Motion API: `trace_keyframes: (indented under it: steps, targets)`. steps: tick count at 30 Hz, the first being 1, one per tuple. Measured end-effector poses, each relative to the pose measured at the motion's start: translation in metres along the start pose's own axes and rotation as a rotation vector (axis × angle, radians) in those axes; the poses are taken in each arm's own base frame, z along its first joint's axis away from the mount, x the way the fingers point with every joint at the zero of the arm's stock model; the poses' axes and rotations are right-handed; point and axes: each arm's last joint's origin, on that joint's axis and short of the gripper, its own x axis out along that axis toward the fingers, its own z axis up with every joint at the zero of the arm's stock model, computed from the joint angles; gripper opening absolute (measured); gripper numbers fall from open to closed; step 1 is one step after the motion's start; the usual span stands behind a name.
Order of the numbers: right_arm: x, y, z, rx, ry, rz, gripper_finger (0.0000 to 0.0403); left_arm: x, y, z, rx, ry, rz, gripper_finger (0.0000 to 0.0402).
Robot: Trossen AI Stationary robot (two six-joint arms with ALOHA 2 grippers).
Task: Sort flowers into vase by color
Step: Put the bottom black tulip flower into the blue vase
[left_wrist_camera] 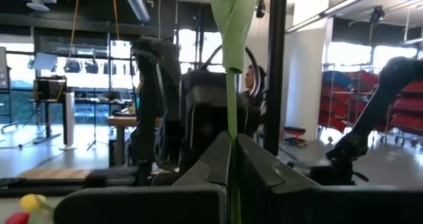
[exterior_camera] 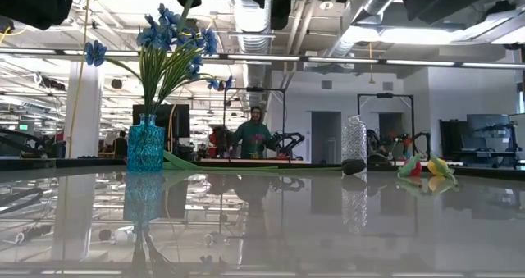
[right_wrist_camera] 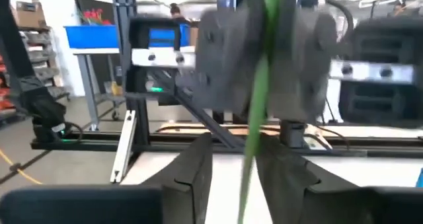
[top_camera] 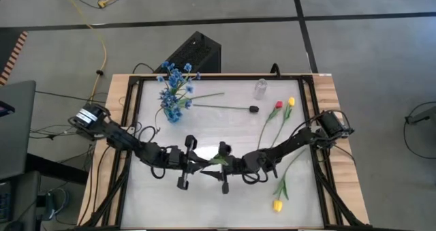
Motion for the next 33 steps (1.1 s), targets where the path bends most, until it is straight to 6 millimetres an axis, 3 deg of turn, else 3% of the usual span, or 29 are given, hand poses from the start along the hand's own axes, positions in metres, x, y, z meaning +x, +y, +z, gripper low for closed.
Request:
trace_keyframes:
  steps: [7,14,23,33]
  targets:
    - [-0.001,0.001,-0.002,-0.015,0.018,-0.026,0.0026,0.0,0.0,0.0,-0.026,0.004,-0.008,0.0]
    - [-0.004,0.007,-0.005,-0.005,0.088,-0.013,0.0025,-0.001,-0.002,-0.004,-0.025,0.044,-0.05,0.0003]
    - [-0.015,0.002,-0.01,0.095,0.356,-0.046,0.0025,-0.002,-0.003,-0.019,-0.118,0.195,-0.048,0.0062]
    - [-0.016,0.003,-0.012,0.175,0.393,-0.024,0.0025,-0.005,-0.003,-0.03,-0.114,0.306,-0.027,0.009]
